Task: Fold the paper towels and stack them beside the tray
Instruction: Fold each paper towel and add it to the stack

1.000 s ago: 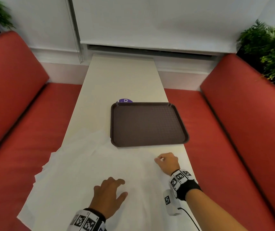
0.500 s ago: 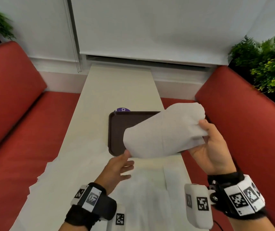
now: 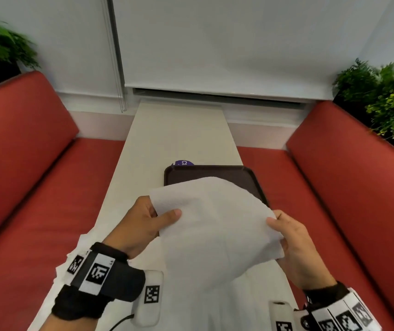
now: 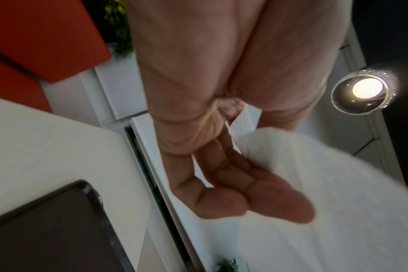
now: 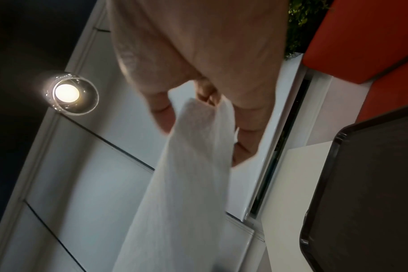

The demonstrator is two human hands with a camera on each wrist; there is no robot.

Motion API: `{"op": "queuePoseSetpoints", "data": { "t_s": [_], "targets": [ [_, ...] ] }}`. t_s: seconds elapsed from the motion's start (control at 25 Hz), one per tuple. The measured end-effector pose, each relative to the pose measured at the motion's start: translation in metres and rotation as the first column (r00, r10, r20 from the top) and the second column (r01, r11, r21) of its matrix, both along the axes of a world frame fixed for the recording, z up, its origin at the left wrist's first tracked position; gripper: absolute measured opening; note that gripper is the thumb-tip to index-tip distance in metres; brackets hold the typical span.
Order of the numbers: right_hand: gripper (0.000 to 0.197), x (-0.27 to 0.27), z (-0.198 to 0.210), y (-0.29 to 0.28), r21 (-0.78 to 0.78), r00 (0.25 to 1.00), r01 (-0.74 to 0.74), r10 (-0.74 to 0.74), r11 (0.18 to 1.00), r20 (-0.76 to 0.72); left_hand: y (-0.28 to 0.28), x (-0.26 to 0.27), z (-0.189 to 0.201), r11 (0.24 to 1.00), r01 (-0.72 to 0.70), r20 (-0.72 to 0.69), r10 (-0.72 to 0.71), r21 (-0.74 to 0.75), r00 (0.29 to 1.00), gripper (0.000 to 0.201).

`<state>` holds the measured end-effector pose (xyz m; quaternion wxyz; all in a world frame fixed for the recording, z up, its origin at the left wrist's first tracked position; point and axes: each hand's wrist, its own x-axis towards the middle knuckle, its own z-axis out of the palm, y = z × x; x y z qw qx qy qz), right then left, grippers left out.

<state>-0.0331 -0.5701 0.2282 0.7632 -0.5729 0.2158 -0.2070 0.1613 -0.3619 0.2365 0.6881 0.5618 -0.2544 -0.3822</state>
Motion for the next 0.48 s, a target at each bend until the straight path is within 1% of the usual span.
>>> {"op": "queuePoseSetpoints", "data": {
  "t_s": [0.04, 0.08, 0.12, 0.16, 0.2, 0.24, 0.28, 0.32, 0.36, 0.4, 0.48],
  "targets": [
    [0.057, 0.005, 0.002, -0.001, -0.014, 0.995, -0.098, 0.097, 0.995, -0.032, 0.004, 0.007, 0.003, 1.000, 0.019, 0.004, -0.018, -0.007, 1.000, 0.046],
    [0.064, 0.011, 0.005, 0.000, -0.028, 0.980, -0.184, 0.181, 0.983, -0.081, 0.008, 0.013, 0.006, 0.999, 0.044, 0.007, -0.044, -0.015, 0.999, 0.056],
    [0.062, 0.017, 0.008, 0.002, -0.054, 0.964, -0.243, 0.235, 0.968, -0.125, 0.011, 0.019, 0.010, 0.998, 0.059, 0.011, -0.059, -0.016, 0.998, 0.064],
    [0.054, 0.024, 0.011, 0.003, -0.094, 0.955, -0.269, 0.253, 0.959, -0.154, 0.013, 0.023, 0.014, 0.998, 0.062, 0.014, -0.062, -0.022, 0.998, 0.067],
    [0.042, 0.030, 0.014, 0.005, -0.133, 0.958, -0.260, 0.238, 0.956, -0.158, 0.015, 0.026, 0.017, 0.998, 0.055, 0.018, -0.054, -0.026, 0.998, 0.067],
    [0.031, 0.036, 0.017, 0.008, -0.162, 0.969, -0.226, 0.204, 0.960, -0.139, 0.017, 0.028, 0.019, 0.999, 0.046, 0.015, -0.046, -0.027, 0.999, 0.069],
    [0.025, 0.041, 0.019, 0.010, -0.175, 0.980, -0.187, 0.171, 0.967, -0.106, 0.018, 0.027, 0.019, 0.999, 0.050, 0.007, -0.049, -0.023, 0.999, 0.072],
    [0.022, 0.044, 0.019, 0.010, -0.180, 0.986, -0.158, 0.147, 0.971, -0.074, 0.019, 0.025, 0.017, 0.998, 0.056, 0.010, -0.056, -0.010, 0.998, 0.073],
    [0.023, 0.047, 0.017, 0.011, -0.187, 0.989, -0.146, 0.137, 0.972, -0.057, 0.018, 0.021, 0.016, 0.999, 0.051, 0.019, -0.051, 0.009, 0.998, 0.071],
    [0.024, 0.049, 0.016, 0.010, -0.204, 0.990, -0.141, 0.133, 0.969, -0.053, 0.017, 0.019, 0.013, 0.999, 0.021, 0.032, -0.023, 0.035, 0.999, 0.065],
    [0.029, 0.052, 0.013, 0.009, -0.222, 0.989, -0.144, 0.138, 0.964, -0.044, 0.014, 0.019, 0.012, 0.994, -0.076, 0.068, 0.070, 0.083, 0.995, 0.042]
  ]
}}
